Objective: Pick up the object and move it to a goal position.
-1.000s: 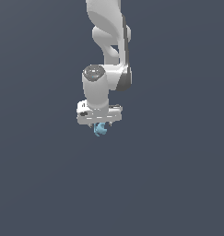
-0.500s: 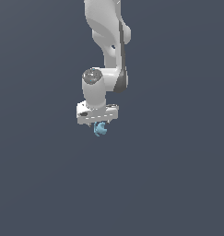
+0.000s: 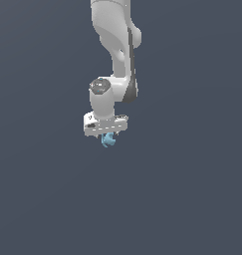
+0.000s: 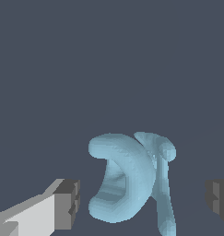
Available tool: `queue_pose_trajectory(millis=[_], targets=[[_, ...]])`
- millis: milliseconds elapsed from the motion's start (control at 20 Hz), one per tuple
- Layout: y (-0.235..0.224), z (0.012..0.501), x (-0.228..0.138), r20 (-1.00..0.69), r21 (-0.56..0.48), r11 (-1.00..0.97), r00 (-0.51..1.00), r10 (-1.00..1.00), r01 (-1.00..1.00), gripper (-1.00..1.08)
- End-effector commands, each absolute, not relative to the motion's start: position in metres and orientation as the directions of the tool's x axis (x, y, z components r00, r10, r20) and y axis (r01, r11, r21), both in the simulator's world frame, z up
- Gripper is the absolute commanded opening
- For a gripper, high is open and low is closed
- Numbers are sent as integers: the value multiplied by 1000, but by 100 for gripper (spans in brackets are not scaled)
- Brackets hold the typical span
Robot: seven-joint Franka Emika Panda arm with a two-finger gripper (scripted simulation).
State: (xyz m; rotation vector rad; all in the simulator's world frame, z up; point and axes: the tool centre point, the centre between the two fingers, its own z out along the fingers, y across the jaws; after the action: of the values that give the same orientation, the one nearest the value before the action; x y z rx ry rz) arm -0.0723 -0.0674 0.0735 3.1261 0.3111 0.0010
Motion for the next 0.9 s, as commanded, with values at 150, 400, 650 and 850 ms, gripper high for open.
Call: queue_pose_trajectory(millis=[150,400,650,850], targets=[[-67,48,-74,0,0,-980,980,199,199,100],[-68,37,-73,0,0,-980,980,200,200,100],[-68,37,-73,0,0,-980,980,200,200,-100],[-68,37,-73,0,0,-980,980,200,200,-100]])
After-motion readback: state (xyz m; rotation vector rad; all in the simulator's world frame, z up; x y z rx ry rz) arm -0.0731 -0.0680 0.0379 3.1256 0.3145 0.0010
